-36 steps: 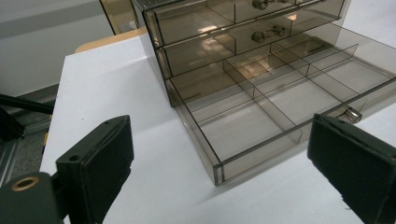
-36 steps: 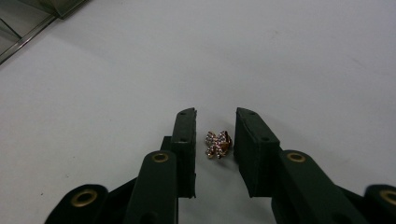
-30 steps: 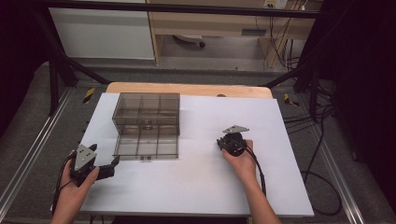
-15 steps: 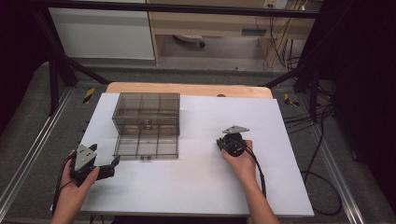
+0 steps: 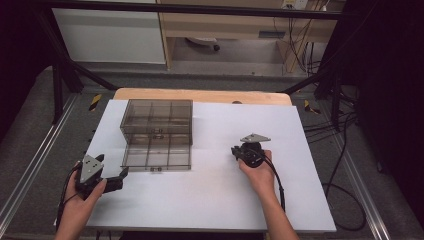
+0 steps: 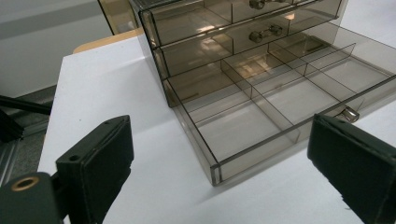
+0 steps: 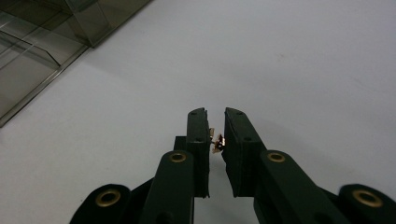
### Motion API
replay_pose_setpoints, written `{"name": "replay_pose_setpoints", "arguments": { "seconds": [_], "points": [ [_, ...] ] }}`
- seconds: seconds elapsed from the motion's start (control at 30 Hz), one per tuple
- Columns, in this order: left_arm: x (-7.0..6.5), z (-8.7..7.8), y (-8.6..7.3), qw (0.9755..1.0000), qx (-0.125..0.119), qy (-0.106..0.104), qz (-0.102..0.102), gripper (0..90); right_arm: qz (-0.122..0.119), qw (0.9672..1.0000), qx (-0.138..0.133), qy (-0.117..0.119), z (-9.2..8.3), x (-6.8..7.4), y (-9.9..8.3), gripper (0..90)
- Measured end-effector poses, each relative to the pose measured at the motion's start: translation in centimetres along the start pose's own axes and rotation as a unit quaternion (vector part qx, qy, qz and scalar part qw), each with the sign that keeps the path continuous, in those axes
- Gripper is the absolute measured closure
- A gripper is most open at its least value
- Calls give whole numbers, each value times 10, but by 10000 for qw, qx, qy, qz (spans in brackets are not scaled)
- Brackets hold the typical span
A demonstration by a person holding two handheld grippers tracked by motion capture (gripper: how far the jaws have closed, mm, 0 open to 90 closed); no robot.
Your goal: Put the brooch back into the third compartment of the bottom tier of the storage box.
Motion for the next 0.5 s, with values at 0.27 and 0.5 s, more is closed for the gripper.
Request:
{"name": "replay_pose_setpoints", "arguments": {
  "seconds": [0.27, 0.5],
  "points": [
    [0, 0, 0, 10000, 1, -47, -60, 71, -89, 9997, -210, 82, -4, 10, 9, 811],
    [1, -1, 1, 9998, -42, -86, -188, 71, -206, 9991, -347, 160, -8, 20, 17, 810]
  ]
}}
Point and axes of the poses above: each handheld gripper's, and its own axes: z roughly forward along the jaws, y roughly out of its top, x roughly to its left, the point moved 7 cm from there along z, roughly forward along the jaws, and after that the axes turned 14 degrees about -z, right-handed, at the moved point
